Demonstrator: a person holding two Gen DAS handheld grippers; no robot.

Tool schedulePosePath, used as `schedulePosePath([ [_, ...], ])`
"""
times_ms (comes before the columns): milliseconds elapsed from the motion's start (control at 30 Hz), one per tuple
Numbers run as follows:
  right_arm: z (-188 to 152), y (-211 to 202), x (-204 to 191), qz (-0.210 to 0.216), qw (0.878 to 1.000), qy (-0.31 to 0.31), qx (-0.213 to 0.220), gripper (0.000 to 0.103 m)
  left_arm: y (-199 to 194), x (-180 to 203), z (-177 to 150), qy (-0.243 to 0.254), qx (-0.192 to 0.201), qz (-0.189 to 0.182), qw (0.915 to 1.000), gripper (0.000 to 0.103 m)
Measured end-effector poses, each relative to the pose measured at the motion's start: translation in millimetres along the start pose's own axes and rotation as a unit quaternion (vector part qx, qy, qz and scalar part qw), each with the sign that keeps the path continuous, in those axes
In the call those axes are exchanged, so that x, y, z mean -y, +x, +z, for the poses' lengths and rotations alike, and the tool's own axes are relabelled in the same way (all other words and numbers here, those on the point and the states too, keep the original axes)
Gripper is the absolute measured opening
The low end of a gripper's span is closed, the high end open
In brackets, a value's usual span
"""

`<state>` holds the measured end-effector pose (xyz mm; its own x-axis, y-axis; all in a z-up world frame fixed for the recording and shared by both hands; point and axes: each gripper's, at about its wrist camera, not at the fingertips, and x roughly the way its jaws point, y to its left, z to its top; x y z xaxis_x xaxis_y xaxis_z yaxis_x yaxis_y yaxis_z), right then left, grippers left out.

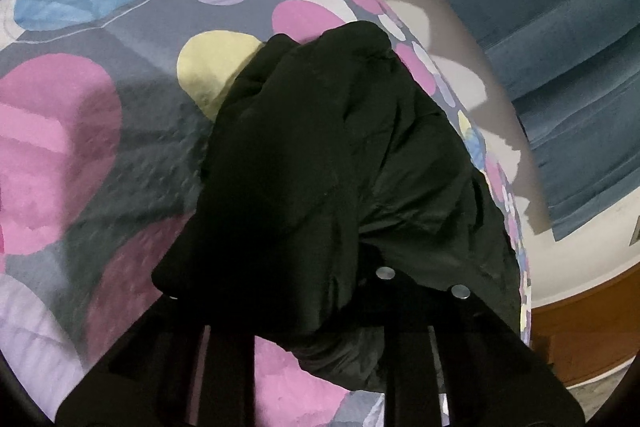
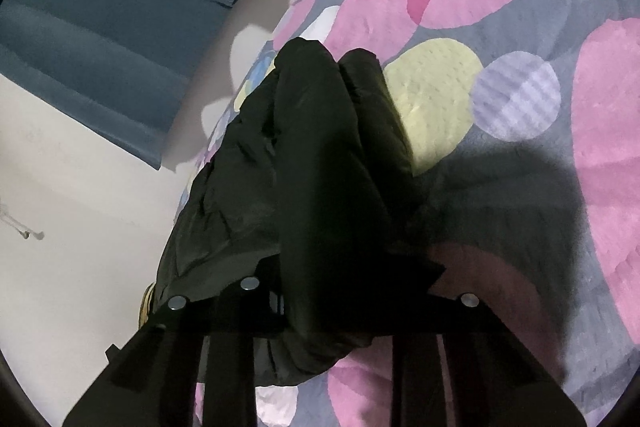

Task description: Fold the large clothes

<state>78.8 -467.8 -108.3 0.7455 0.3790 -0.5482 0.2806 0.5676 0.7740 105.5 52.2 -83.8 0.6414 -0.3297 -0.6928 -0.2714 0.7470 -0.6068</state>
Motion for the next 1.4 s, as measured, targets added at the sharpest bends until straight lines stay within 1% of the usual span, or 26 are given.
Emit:
schedulePosePath([
  [233,-5.8,-11.4,-1.2,-0.007,1.0,-0.016,-0.005,0.024,-12.0,-0.1,-7.6,0.009,-0.002,0.002,1.0,0.018],
  [400,-13.7,-24.2,2.5,-0.003,1.0,-0.018,-0.013,0.024,-23.0,-5.6,-16.1,0.01,-0.006,0.0,0.9999,0.018],
  [867,-49.7,-68.5,15.2,0.007,0.999,0.004,-0.035,0.024,-62.6,-23.9,-48.5,0.027,-0.018,-0.004,0.9995,0.018],
  [1100,-69.2,-86.4,15.0,0.001,0.999,0.003,-0.036,0.024,-78.2,-34.3,-60.7,0.032,-0.025,-0.008,0.9991,0.018],
  [1400,-77.8,-98.0,16.8,0.002,0.999,0.006,-0.043,0.023,-92.3,-40.9,-71.4,0.043,-0.029,-0.006,0.9986,0.018],
])
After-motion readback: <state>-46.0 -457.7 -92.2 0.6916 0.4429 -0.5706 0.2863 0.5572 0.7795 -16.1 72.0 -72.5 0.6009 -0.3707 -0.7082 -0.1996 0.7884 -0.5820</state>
